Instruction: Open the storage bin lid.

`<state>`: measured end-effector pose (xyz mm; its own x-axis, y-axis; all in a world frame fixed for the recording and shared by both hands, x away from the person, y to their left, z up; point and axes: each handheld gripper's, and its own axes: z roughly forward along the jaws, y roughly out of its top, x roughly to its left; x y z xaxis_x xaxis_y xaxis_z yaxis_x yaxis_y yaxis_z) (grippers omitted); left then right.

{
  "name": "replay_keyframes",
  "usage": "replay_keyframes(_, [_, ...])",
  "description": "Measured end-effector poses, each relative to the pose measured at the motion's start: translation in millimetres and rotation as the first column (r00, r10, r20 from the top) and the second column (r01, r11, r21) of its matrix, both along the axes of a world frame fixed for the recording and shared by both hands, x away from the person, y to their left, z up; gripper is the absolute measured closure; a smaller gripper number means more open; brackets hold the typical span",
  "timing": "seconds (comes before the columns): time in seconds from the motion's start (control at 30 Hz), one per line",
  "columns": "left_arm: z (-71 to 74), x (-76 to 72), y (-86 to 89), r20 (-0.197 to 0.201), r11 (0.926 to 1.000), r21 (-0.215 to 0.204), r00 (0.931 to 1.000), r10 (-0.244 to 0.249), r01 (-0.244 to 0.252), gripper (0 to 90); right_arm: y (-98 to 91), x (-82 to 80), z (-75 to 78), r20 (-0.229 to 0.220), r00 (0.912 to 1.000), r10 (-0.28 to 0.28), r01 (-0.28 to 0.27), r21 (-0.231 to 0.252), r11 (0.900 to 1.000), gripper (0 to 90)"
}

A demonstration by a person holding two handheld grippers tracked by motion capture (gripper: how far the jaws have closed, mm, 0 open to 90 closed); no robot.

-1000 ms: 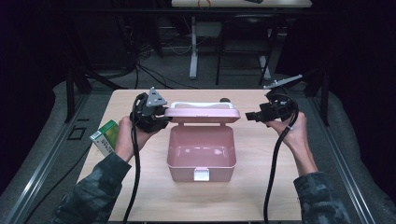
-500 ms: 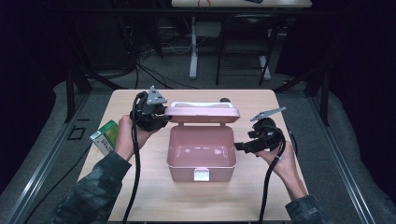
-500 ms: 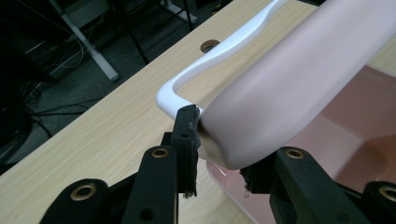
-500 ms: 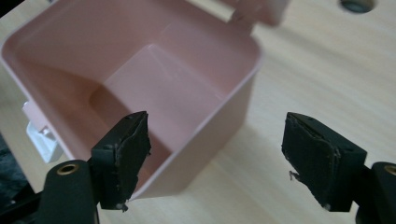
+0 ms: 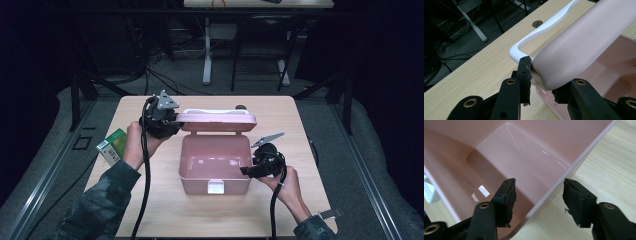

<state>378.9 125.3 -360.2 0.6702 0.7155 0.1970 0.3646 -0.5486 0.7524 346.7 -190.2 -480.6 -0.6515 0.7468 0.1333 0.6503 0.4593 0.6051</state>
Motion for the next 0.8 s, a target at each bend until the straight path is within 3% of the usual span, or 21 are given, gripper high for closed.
replay_keyframes(0.33, [1.7,8.1,0.4,0.008,0.9999,0.004,0.9999,0.011,-0.011,74.5,-3.1,-0.8,-6.0,-0.003,1.0000,0.009,-0.009,0.018,0.9998,45.3])
replay_keyframes(0.57, [3.7,16.4,-0.5,0.027,0.9996,0.016,0.9994,0.024,-0.025,77.8,0.9,-0.8,-7.6,0.019,0.9998,0.012,-0.012,-0.014,0.9998,45.2])
replay_keyframes(0.8, [5.3,25.3,0.3,0.022,0.9997,0.013,0.9995,0.023,-0.023,78.5,2.4,-1.5,-8.7,0.017,0.9998,-0.004,0.004,-0.016,0.9999,45.1])
